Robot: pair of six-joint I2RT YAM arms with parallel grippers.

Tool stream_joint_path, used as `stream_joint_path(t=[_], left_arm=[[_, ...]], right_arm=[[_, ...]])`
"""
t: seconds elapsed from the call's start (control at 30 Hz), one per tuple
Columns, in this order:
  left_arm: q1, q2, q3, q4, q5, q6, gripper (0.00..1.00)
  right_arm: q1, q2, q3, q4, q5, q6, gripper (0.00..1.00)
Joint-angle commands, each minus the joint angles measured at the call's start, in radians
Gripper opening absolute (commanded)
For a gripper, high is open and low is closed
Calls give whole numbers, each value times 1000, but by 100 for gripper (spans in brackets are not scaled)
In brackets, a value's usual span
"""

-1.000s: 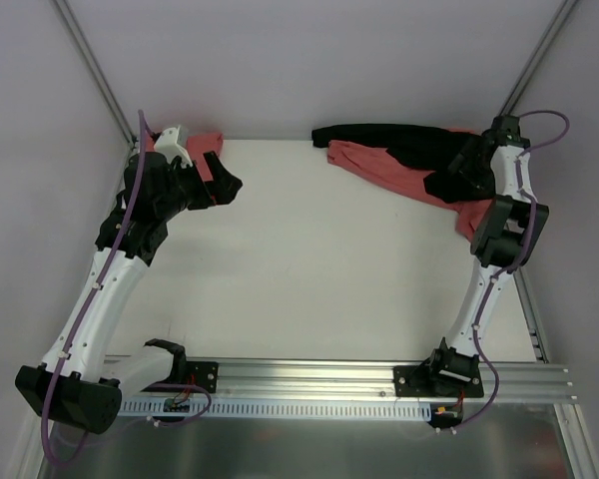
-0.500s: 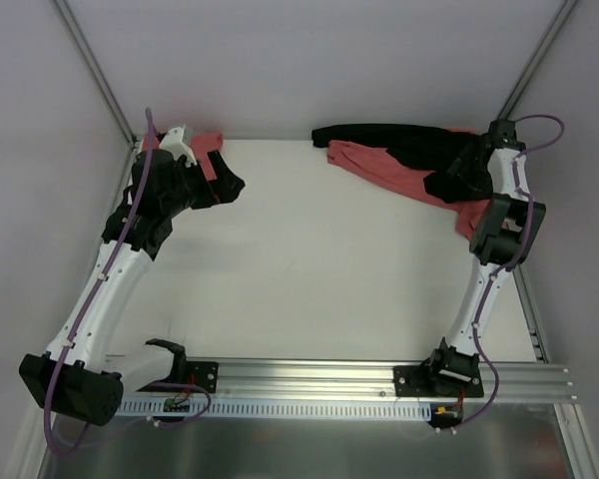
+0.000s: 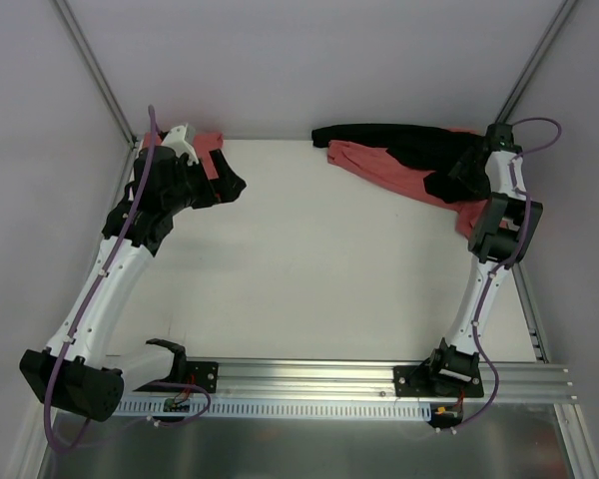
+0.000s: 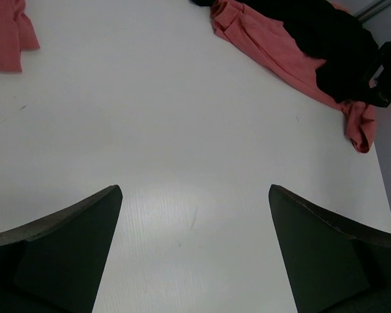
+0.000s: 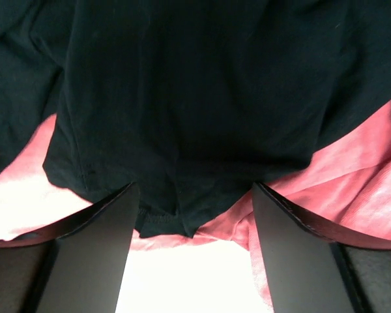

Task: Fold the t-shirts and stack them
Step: Grab crumpled tshirt from the corner of the board with the right arm

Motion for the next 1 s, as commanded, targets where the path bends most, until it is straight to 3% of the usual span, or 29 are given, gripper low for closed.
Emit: stream_joint_path(t=[0.0, 0.2, 0.33, 0.4, 0.53, 0.57, 0.73, 0.77, 0.8, 0.83, 0.9, 0.97], left_arm=[[-15, 10, 48, -10, -9, 1, 99], [-25, 27, 64, -19, -7, 4, 99], [-28, 36, 67, -16, -4, 1, 99], [-31, 36, 67, -15, -7, 1, 99], [-32, 37, 67, -21, -7, 3, 99], [-34, 34, 67, -22, -6, 4, 99], [-34, 30, 64, -30, -6, 10, 99], [-34, 28, 61, -28, -4, 10, 99], [-35, 28, 59, -27, -2, 12, 99], [-34, 30, 59, -25, -2, 12, 99], [-37, 30, 59, -24, 1, 12, 99], [-35, 34, 62, -24, 4, 13, 99]], right_arm=[[-9, -2, 56, 47, 47, -10, 73], [-18, 0, 53, 50, 53, -15, 58], [-26, -5, 53, 47, 58, -15, 31], [-32, -6, 53, 47, 58, -15, 24], [-37, -6, 53, 46, 58, -12, 1], [-38, -5, 51, 46, 56, -12, 1], [-38, -20, 37, 47, 58, -9, 1], [-38, -25, 30, 58, 55, -9, 6], [-38, -28, 27, 61, 50, -12, 15], [-38, -29, 28, 61, 39, -15, 46], [-37, -28, 27, 64, 27, -15, 62], [-37, -23, 25, 64, 21, -10, 66]])
